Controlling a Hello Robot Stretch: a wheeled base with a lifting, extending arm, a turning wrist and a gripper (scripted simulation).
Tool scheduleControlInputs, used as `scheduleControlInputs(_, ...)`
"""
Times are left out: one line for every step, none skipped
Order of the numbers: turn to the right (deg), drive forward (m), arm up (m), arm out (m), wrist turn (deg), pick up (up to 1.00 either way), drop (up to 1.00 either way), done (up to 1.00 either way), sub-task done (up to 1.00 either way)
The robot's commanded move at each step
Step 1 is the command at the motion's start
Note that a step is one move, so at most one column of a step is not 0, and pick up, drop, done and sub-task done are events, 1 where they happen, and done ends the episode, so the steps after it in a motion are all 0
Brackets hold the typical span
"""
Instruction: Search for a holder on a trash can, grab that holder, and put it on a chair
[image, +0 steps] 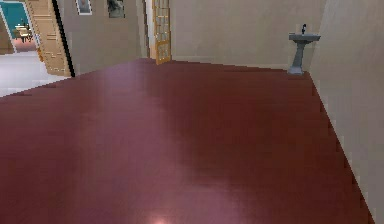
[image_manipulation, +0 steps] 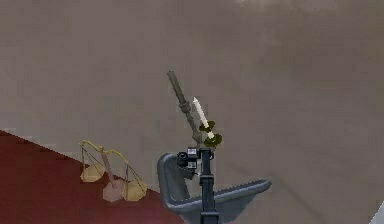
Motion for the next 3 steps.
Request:
scheduleControlInputs(0.0, 0.00, 0.40, 0.00, 0.0, 0.00, 0.00, 0.00, 0.00)
scheduleControlInputs(0.0, 0.00, 0.00, 0.00, -45.0, 0.00, 0.00, 0.00, 0.00)
scheduleControlInputs(-45.0, 0.00, 0.00, 0.00, 0.0, 0.00, 0.00, 0.00, 0.00)
